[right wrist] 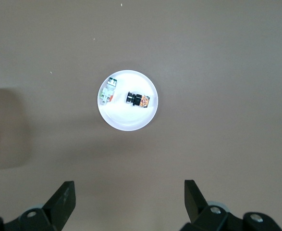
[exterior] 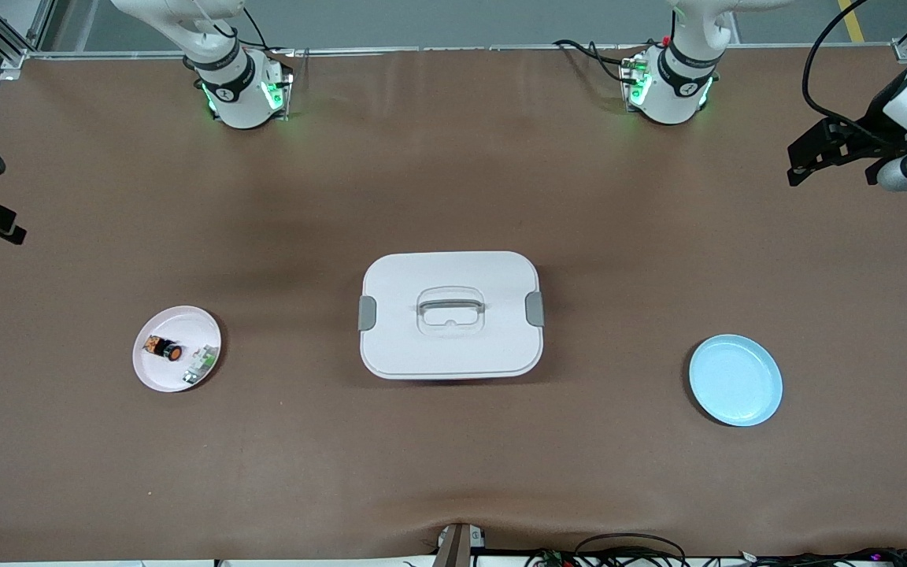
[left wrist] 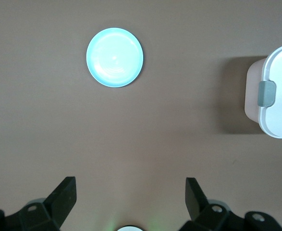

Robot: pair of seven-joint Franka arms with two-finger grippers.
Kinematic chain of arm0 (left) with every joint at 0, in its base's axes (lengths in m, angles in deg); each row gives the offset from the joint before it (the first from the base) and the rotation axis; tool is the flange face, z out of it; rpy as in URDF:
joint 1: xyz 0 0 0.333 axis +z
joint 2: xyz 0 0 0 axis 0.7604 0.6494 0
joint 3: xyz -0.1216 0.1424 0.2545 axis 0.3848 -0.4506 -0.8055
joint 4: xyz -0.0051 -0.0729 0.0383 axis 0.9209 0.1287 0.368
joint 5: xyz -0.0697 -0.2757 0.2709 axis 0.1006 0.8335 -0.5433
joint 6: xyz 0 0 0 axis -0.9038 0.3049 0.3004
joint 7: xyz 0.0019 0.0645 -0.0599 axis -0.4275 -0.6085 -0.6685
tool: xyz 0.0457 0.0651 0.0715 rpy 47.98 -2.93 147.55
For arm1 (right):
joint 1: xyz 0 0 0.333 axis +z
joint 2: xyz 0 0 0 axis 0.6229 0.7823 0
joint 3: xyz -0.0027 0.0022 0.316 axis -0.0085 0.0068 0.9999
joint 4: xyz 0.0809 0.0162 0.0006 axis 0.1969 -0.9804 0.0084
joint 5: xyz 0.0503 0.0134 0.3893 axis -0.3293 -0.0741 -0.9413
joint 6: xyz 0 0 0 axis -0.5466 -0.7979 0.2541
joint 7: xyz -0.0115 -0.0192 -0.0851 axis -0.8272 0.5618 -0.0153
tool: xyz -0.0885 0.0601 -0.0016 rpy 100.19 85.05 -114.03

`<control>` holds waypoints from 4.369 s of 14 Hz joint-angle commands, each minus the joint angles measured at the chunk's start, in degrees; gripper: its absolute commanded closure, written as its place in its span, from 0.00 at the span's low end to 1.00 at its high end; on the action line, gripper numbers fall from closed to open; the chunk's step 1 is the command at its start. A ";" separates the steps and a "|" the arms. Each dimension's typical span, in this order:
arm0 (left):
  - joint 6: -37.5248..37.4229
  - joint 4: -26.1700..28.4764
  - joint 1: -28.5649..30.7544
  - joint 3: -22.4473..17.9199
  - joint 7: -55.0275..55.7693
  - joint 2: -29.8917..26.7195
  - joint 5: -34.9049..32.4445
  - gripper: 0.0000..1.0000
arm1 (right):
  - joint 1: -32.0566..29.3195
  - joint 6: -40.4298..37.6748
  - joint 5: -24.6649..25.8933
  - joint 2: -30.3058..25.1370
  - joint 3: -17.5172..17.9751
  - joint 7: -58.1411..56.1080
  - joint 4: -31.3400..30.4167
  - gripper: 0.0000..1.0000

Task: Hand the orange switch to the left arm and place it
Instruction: 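Move the right gripper toward the orange switch on the white plate, then lower the right gripper and close it on the orange switch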

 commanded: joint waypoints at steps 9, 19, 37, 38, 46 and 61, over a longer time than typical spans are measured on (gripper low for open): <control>2.03 2.87 0.99 0.25 -0.79 -0.98 -0.32 0.00 | -0.39 28.94 0.62 11.95 -0.13 1.74 -14.60 0.00; 5.64 4.45 0.55 0.34 -0.88 0.08 -0.85 0.00 | -2.50 38.53 -8.50 25.76 -0.21 2.09 -14.16 0.00; 7.49 6.47 0.46 0.86 -1.05 0.17 -1.11 0.00 | -2.59 43.63 -13.97 31.57 -0.56 6.49 -14.60 0.00; 7.49 6.47 0.55 1.13 -1.05 0.17 -1.11 0.00 | -2.41 43.54 -13.97 31.75 -0.56 6.49 -14.69 0.00; 7.49 7.26 0.55 1.22 -0.96 -0.36 -1.11 0.00 | -1.97 44.68 -13.97 32.98 -0.56 6.66 -14.78 0.00; 7.66 7.35 0.55 1.22 -0.96 -0.27 -1.11 0.00 | -1.44 46.09 -13.88 33.42 -0.56 6.31 -16.09 0.26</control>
